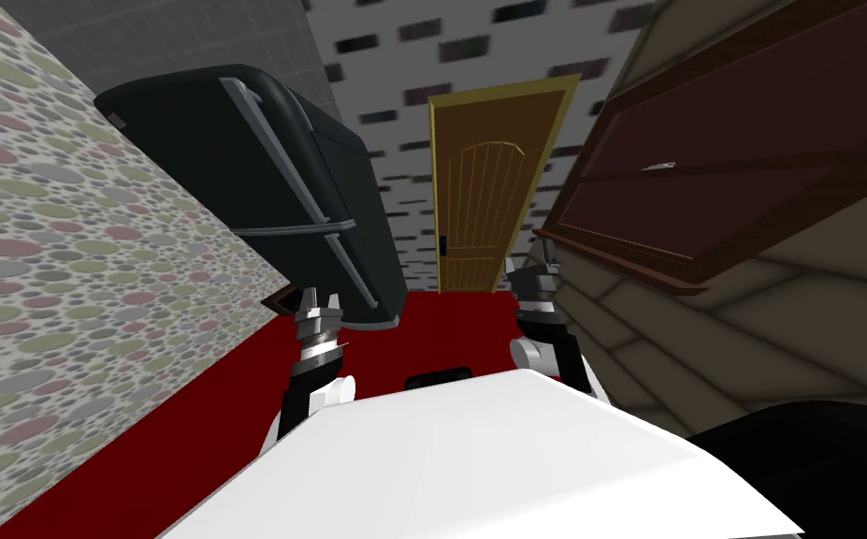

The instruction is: Pull the door open

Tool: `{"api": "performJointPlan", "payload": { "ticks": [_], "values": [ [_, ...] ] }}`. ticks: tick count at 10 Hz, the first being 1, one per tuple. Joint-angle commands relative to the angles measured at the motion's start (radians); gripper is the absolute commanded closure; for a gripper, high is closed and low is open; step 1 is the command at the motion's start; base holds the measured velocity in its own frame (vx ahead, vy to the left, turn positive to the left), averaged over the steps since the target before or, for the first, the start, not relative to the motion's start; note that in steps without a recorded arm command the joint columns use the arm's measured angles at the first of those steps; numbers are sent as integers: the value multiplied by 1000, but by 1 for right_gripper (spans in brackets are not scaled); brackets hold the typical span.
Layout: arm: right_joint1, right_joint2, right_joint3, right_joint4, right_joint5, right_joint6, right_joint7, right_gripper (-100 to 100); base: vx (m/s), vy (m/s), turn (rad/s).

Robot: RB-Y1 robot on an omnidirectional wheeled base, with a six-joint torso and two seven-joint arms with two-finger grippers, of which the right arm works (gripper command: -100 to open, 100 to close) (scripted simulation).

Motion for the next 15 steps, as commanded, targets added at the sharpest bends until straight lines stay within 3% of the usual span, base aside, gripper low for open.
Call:
{"api": "performJointPlan", "payload": {
  "ticks": [1, 10, 11, 15],
  "values": [
    [-4, -13, 12, 13, -27, -11, -8, -100, 108, -5, -1],
    [-28, -89, 84, 93, -191, -75, -59, -100, 148, 1, 4],
    [-33, -104, 99, 110, -225, -89, -70, -100, 126, -7, 8],
    [-45, -137, 133, 147, -302, -119, -94, -100, 114, -1, 6]
  ]
}}
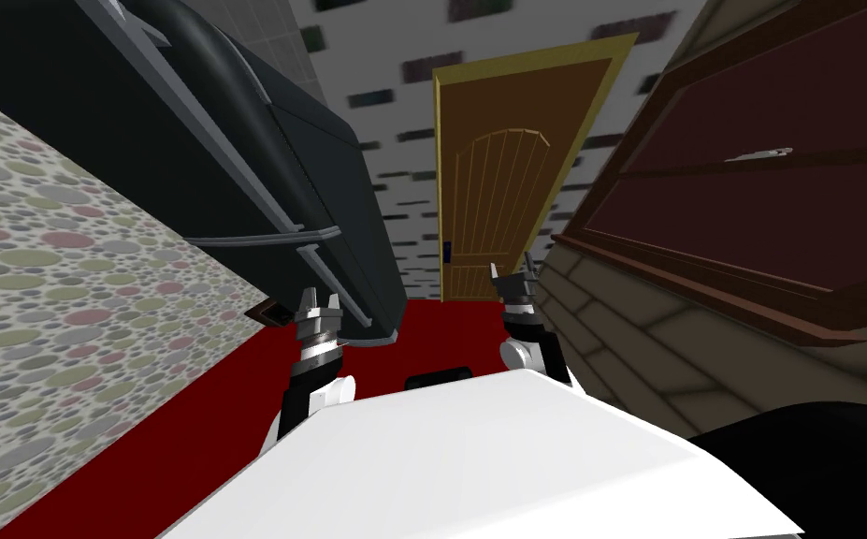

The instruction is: Pull the door open

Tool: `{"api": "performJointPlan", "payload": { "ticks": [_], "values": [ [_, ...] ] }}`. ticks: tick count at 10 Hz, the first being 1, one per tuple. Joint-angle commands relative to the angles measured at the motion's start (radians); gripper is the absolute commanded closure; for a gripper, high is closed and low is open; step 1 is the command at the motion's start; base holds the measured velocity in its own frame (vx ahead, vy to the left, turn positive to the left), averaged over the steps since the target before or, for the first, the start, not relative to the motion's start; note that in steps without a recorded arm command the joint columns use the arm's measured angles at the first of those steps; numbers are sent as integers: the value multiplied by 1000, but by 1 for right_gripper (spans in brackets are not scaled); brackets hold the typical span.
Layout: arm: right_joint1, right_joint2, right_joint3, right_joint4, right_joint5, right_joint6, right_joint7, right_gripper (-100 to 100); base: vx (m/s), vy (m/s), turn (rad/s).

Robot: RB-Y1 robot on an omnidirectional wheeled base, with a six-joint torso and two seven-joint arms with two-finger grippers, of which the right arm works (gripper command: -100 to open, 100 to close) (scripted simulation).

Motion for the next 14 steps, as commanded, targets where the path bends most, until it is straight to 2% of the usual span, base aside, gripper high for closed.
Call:
{"api": "performJointPlan", "payload": {
  "ticks": [1, 14],
  "values": [
    [-5, -14, 14, 15, -33, -13, -11, -100, 97, -7, 9],
    [-48, -139, 142, 156, -325, -127, -102, -100, 99, -1, 10]
  ]
}}
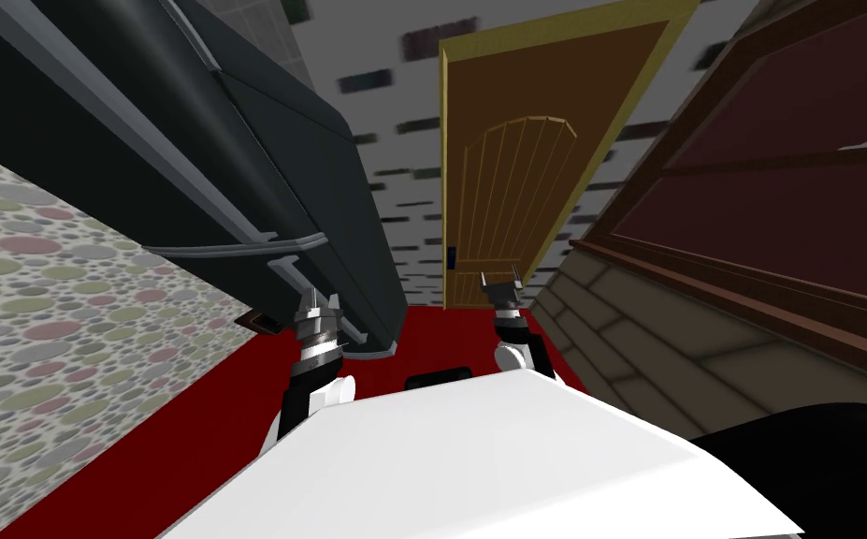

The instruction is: Pull the door open

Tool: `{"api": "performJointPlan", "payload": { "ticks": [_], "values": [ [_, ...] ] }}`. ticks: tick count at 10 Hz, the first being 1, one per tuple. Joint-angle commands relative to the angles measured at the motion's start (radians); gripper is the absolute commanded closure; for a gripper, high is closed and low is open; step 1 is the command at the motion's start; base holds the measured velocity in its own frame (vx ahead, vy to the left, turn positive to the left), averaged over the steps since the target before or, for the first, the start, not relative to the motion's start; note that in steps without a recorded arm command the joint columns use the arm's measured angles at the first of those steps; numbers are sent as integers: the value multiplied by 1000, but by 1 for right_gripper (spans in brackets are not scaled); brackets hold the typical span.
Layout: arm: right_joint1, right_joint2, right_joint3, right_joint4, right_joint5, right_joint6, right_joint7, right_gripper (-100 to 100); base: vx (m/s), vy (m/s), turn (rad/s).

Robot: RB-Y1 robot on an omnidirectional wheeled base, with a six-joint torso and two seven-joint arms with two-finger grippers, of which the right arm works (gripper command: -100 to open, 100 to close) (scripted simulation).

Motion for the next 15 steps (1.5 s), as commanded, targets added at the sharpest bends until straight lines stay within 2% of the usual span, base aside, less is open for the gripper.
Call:
{"api": "performJointPlan", "payload": {
  "ticks": [1, 15],
  "values": [
    [-6, -15, 18, 18, -39, -16, -12, -100, 97, -1, 15],
    [-55, -154, 165, 179, -374, -148, -115, -100, 100, 5, 18]
  ]
}}
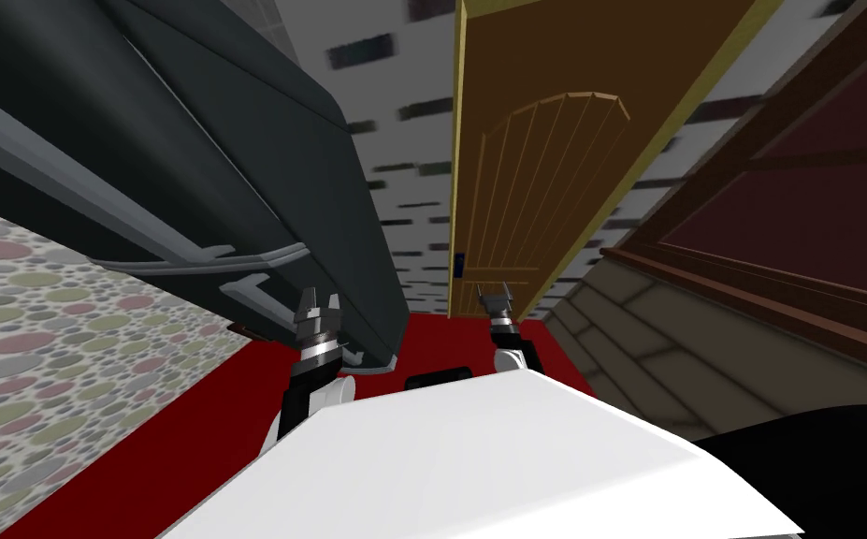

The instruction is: Pull the door open

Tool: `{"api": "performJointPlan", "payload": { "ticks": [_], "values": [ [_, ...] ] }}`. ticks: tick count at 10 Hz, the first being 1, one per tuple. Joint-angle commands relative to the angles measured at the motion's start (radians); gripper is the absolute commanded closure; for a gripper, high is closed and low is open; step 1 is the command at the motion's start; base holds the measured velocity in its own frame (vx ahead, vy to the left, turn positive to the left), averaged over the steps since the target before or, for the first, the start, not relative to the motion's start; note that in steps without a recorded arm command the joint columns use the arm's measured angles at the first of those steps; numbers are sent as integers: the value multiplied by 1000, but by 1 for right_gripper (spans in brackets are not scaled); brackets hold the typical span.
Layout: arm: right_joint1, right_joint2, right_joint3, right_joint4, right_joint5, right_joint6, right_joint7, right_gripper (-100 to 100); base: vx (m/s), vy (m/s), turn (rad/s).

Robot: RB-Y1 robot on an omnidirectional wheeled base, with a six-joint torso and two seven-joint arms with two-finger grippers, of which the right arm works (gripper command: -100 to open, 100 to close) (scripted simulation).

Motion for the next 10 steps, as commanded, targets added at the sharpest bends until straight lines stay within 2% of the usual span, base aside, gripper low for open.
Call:
{"api": "performJointPlan", "payload": {
  "ticks": [1, 10],
  "values": [
    [-6, -15, 18, 21, -37, -17, -14, -100, 99, 12, 25],
    [-34, -93, 102, 112, -227, -93, -73, -100, 100, 6, 28]
  ]
}}
